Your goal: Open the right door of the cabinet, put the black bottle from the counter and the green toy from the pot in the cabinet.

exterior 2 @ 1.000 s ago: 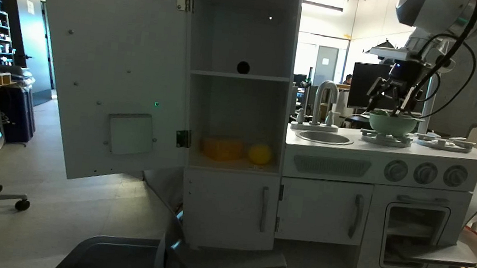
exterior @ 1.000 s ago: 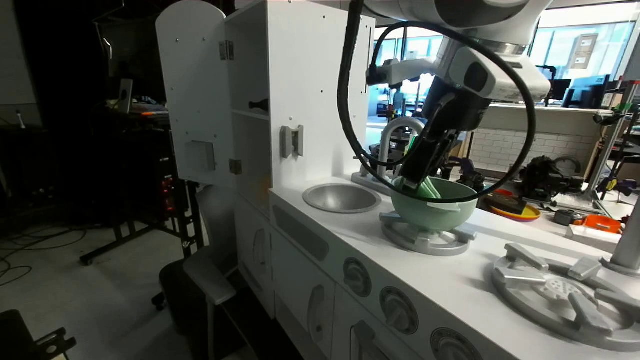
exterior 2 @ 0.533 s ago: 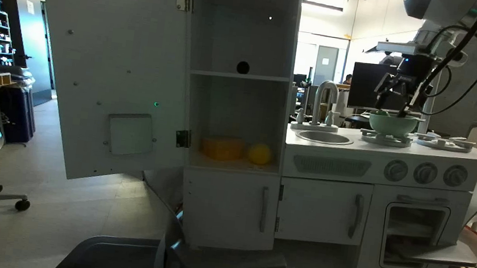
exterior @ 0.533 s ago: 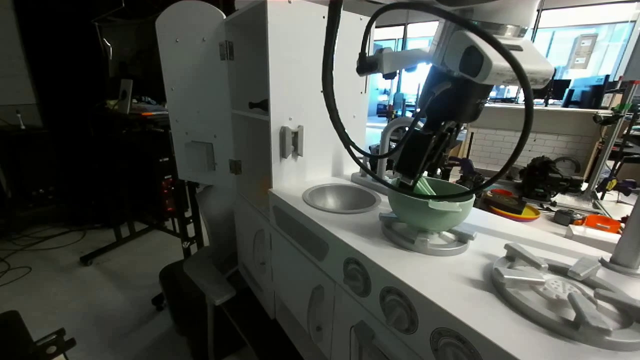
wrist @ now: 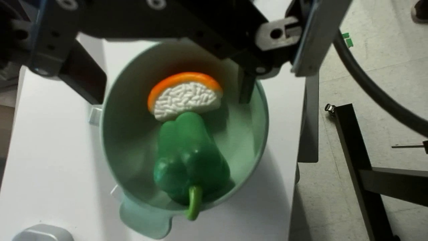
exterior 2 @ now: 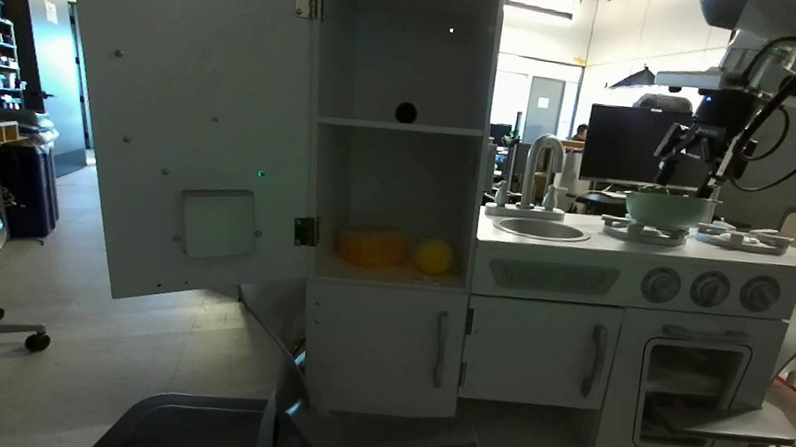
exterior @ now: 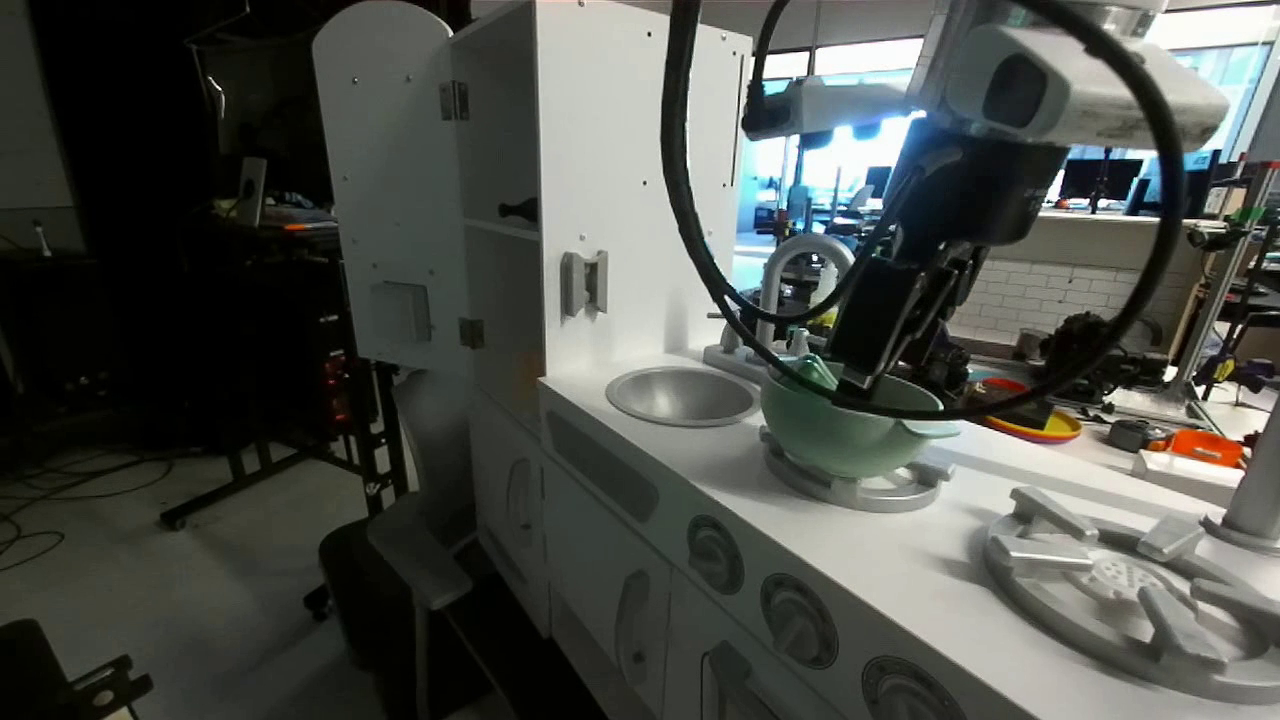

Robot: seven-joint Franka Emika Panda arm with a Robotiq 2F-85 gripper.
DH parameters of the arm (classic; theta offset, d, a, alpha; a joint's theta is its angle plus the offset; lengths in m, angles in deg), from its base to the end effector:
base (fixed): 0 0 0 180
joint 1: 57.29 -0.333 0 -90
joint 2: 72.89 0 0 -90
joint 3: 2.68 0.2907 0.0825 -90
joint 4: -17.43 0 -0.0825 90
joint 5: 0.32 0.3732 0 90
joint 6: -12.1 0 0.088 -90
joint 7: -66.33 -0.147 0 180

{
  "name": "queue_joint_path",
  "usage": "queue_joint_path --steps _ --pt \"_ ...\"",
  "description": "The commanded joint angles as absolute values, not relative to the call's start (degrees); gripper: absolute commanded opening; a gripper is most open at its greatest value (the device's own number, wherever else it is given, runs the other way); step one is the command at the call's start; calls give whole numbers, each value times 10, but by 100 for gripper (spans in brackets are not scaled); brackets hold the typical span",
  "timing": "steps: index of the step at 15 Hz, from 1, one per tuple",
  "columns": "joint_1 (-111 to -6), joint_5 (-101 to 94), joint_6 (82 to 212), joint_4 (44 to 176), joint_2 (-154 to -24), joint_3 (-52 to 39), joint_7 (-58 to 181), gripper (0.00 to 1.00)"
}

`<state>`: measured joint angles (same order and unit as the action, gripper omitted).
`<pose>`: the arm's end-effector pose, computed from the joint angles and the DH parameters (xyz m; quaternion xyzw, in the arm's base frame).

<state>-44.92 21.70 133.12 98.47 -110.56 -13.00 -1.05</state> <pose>0.6702 -0.2265 0.2702 -0.6471 0.7536 0.0180 0.1142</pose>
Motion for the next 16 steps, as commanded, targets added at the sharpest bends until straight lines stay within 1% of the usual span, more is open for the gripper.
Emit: queue_joint_path --steps 1,5,7,9,10,12,13,16 --pt "-454 194 1314 993 -1082 -135 -23 100" --pt "-443 189 1301 963 -1106 -127 3 100" --pt "-451 178 1282 956 -1096 -127 1 100" --pt "-441 182 1274 936 -1121 -120 22 100" --pt "-450 177 1259 933 -1110 -120 17 100" --pt "-444 182 1253 914 -1135 -114 35 100" --pt "-454 175 1238 913 -1124 -116 25 100" --pt "-454 177 1227 893 -1144 -112 32 100"
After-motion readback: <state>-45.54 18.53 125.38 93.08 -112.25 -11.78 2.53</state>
